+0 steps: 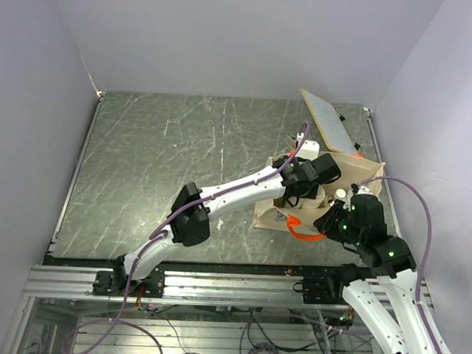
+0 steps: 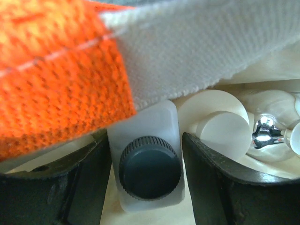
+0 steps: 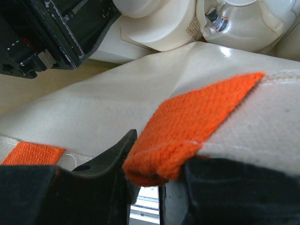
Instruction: Take the personal care products out of the canvas bag
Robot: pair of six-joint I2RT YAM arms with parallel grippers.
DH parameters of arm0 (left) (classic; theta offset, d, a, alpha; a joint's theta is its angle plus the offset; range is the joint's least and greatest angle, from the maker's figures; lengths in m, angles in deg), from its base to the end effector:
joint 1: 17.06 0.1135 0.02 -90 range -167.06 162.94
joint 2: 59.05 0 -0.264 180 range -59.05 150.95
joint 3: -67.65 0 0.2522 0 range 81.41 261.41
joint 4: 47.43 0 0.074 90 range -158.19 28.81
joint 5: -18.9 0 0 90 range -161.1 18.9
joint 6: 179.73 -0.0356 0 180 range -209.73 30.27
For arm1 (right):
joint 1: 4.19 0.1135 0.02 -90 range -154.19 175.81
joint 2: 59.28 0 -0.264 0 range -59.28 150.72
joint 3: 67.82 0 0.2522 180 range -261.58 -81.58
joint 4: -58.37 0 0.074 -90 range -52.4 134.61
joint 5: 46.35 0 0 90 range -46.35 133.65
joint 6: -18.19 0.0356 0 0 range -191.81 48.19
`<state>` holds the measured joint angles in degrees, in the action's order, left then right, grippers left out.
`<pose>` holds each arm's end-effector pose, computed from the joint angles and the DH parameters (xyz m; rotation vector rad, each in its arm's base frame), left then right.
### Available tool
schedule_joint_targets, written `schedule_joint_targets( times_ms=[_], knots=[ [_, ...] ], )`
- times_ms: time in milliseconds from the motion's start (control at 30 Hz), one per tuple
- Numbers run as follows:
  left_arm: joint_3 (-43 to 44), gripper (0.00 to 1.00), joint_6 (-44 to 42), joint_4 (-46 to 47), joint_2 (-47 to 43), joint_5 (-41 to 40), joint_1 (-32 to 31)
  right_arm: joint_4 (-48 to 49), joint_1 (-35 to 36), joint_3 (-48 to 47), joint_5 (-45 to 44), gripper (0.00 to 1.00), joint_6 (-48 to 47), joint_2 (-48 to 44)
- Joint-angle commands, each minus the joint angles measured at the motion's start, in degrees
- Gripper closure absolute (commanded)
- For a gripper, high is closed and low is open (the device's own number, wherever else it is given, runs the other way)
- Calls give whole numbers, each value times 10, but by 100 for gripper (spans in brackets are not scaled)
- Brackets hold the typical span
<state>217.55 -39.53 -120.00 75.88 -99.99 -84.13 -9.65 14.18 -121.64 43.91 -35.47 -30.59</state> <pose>0.2132 -0.4597 0.2768 0.1754 2.4148 -0.2752 0.0920 0.0307 0.2727 0.3678 2.3412 0.4795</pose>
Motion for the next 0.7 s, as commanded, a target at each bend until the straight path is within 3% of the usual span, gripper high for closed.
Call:
schedule_joint_targets(
  times_ms=[0,167,367,533,667],
  knots=[
    [3,30,-1,-29,28,-29,12,13,0,1,13,78,-15,-8],
    [7,33,-8,-31,38,-33,13,14,0,1,13,77,-17,-11],
    [14,58,-35,-24,16,-35,13,15,0,0,14,76,-18,-10],
    [22,91,-65,-9,-29,-32,12,16,0,0,13,75,-18,-8],
    [26,93,-81,-2,-65,-41,9,15,0,0,12,75,-17,-7]
  ],
)
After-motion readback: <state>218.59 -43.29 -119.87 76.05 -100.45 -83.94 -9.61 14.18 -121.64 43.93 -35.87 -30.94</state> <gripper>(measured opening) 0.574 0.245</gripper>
